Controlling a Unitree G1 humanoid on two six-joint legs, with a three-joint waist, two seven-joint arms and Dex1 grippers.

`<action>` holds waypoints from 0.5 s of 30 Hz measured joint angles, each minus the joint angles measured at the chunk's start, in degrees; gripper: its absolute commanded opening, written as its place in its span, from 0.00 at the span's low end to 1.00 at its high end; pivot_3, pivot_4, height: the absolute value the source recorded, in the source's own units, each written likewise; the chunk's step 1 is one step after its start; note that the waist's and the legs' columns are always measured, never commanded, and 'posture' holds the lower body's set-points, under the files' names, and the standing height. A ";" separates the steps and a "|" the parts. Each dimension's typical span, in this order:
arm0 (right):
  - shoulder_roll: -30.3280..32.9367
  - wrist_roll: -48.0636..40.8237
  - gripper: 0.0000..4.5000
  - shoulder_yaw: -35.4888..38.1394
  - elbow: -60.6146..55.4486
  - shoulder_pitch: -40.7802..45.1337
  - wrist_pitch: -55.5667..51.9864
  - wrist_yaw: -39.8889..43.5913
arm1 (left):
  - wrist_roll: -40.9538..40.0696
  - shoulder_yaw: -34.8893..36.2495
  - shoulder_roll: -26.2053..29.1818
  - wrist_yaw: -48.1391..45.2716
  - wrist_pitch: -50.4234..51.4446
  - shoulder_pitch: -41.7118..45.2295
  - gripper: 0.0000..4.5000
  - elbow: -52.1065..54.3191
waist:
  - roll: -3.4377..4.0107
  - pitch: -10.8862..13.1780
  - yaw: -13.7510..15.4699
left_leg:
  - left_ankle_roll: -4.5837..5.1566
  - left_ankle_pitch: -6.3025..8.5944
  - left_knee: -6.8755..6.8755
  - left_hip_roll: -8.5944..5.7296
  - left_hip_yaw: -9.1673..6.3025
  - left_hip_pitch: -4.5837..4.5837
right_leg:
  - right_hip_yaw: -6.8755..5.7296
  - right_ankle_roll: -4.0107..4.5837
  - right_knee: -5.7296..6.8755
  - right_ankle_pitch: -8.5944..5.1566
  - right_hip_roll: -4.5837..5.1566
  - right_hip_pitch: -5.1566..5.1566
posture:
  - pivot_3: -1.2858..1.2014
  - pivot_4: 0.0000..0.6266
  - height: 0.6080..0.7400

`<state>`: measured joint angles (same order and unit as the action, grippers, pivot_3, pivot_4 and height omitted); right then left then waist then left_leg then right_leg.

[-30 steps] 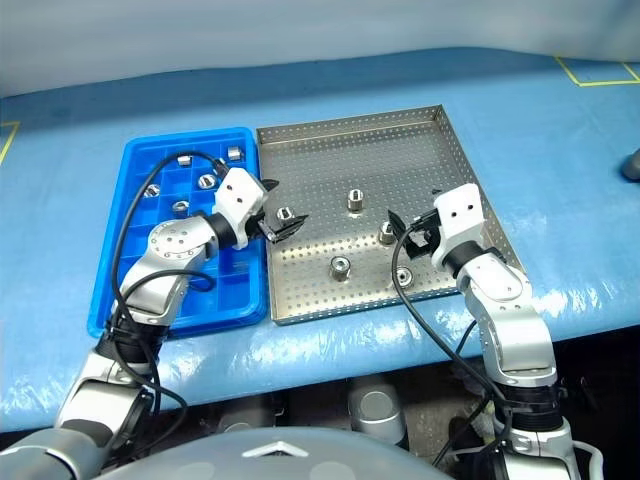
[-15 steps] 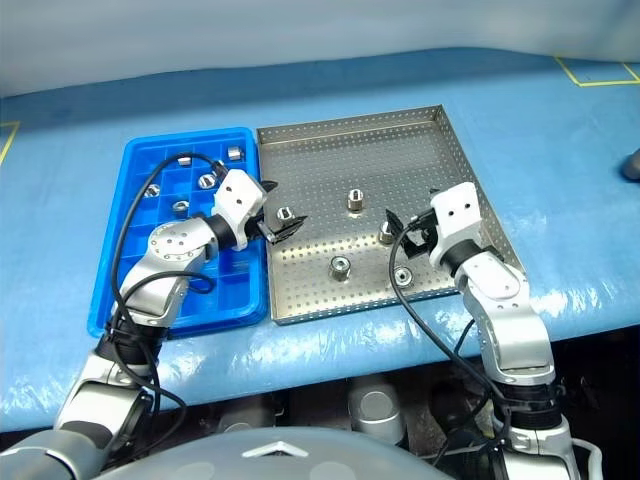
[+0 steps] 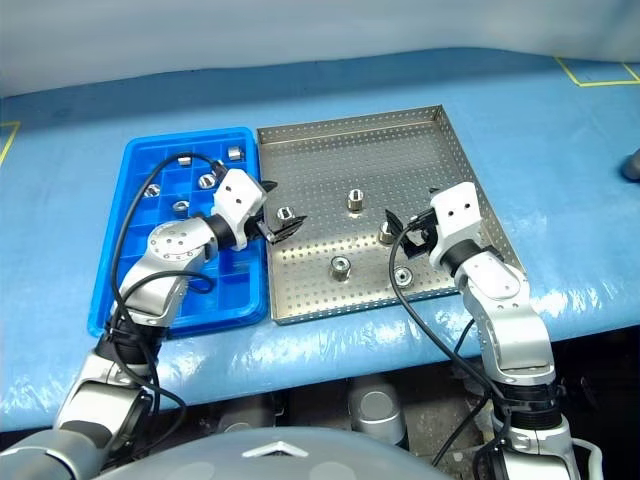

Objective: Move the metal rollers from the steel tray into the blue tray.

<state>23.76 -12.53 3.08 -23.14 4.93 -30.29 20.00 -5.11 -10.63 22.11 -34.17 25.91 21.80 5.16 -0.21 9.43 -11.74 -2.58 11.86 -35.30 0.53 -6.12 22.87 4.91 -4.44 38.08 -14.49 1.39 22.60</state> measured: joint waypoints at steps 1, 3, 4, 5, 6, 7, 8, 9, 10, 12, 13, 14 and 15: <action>-0.03 0.03 1.00 0.00 0.00 0.00 0.00 -0.10 | 0.00 -0.16 0.01 -0.15 0.23 0.03 1.00 0.00 | 0.00 0.00 0.00 | 0.00 0.00 0.00 0.00 0.00 0.00 | 0.00 0.00 0.00 0.00 0.00 0.00 | 0.42 0.24 1.00; -0.22 0.08 1.00 0.01 0.00 0.00 0.00 -0.37 | -0.10 -0.60 -0.18 -0.62 1.55 0.15 1.00 0.07 | 0.00 0.00 0.03 | 0.00 0.00 0.00 0.00 0.00 0.00 | 0.00 0.00 0.01 0.00 0.00 0.00 | 0.42 0.24 1.00; -0.35 0.13 1.00 0.01 0.00 0.00 0.00 -0.43 | -0.32 -1.08 -0.38 -1.01 3.16 0.45 1.00 0.16 | 0.00 0.00 0.08 | 0.00 0.00 -0.01 0.00 0.00 0.00 | -0.01 0.00 0.01 0.00 0.00 0.00 | 0.42 0.24 1.00; -0.58 0.17 1.00 0.00 0.00 0.02 0.02 -0.45 | -0.44 -1.78 -0.48 -1.34 4.76 1.04 1.00 0.33 | 0.00 0.00 0.10 | 0.00 0.00 -0.02 0.00 -0.01 0.01 | -0.01 0.00 0.02 0.00 0.00 0.00 | 0.42 0.24 1.00; -0.83 0.25 1.00 -0.01 0.00 0.03 0.05 -0.48 | -0.25 -2.77 -0.39 -1.69 6.74 2.15 1.00 0.63 | 0.00 0.00 0.12 | 0.00 0.00 -0.05 0.00 -0.02 0.02 | -0.02 0.00 0.04 0.00 -0.01 0.00 | 0.42 0.24 1.00; -1.08 0.37 1.00 -0.10 0.00 0.08 0.13 -0.53 | -0.02 -3.81 -0.22 -2.08 8.92 3.72 1.00 0.84 | 0.00 0.00 0.22 | 0.00 0.00 -0.08 -0.01 -0.03 0.03 | -0.03 -0.01 0.06 0.00 -0.01 0.00 | 0.42 0.24 1.00; -1.40 0.51 1.00 -0.29 0.00 0.21 0.28 -0.66 | 0.00 -4.43 -0.23 -2.24 11.34 5.82 1.00 0.79 | -0.01 0.00 0.29 | 0.00 0.00 -0.13 -0.02 -0.05 0.05 | -0.05 -0.02 0.07 0.01 -0.01 0.00 | 0.42 0.24 1.00; -1.84 0.68 1.00 -0.48 0.00 0.37 0.50 -0.89 | 0.00 -4.71 -0.33 -2.26 13.62 8.61 1.00 0.63 | -0.01 0.00 0.30 | 0.00 0.00 -0.17 -0.02 -0.06 0.06 | -0.06 -0.05 0.07 0.02 -0.01 -0.01 | 0.42 0.24 1.00; -2.17 0.81 1.00 -0.52 0.03 0.37 0.96 -1.15 | 0.01 -4.87 -0.44 -2.38 15.18 11.32 1.00 0.10 | 0.00 0.00 0.32 | 0.00 0.00 -0.20 -0.02 -0.05 0.06 | -0.06 -0.06 0.07 0.03 -0.01 -0.02 | 0.42 0.24 1.00; -2.99 1.12 1.00 -0.60 0.06 0.50 1.67 -1.38 | 0.44 -5.28 -0.28 -2.69 17.21 16.34 1.00 -1.44 | 0.00 0.00 0.24 | 0.00 0.00 -0.20 -0.03 -0.04 0.04 | -0.05 -0.08 0.06 0.04 -0.01 -0.04 | 0.42 0.24 1.00; -3.34 1.30 1.00 -0.86 0.16 0.53 2.05 -1.55 | 0.82 -5.91 0.06 -3.00 17.74 18.44 1.00 -2.58 | 0.01 -0.01 0.05 | 0.01 0.00 -0.18 -0.02 -0.02 0.03 | -0.03 -0.09 0.05 0.04 -0.02 -0.04 | 0.42 0.24 1.00; -3.83 1.64 1.00 -1.19 0.32 0.53 2.45 -1.66 | 1.69 -7.14 0.81 -3.62 18.22 20.30 1.00 -4.01 | 0.02 -0.01 -0.15 | 0.01 0.01 -0.16 -0.01 -0.01 0.01 | -0.01 -0.09 0.05 0.04 -0.03 -0.03 | 0.41 0.24 1.00; -4.18 1.86 1.00 -1.47 0.42 0.52 2.65 -1.72 | 2.25 -8.00 1.24 -4.11 18.54 21.34 1.00 -5.11 | 0.02 -0.01 -0.29 | 0.01 0.01 -0.12 -0.01 -0.01 -0.01 | 0.01 -0.08 0.05 0.04 -0.04 -0.03 | 0.41 0.24 1.00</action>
<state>19.58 -10.66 1.61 -22.72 5.45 -27.65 18.29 -2.86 -18.63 23.35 -38.28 44.45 43.14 0.05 -0.19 9.42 -12.03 -2.57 11.87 -35.43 0.52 -6.13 22.86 4.92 -4.53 38.14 -14.45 1.35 22.58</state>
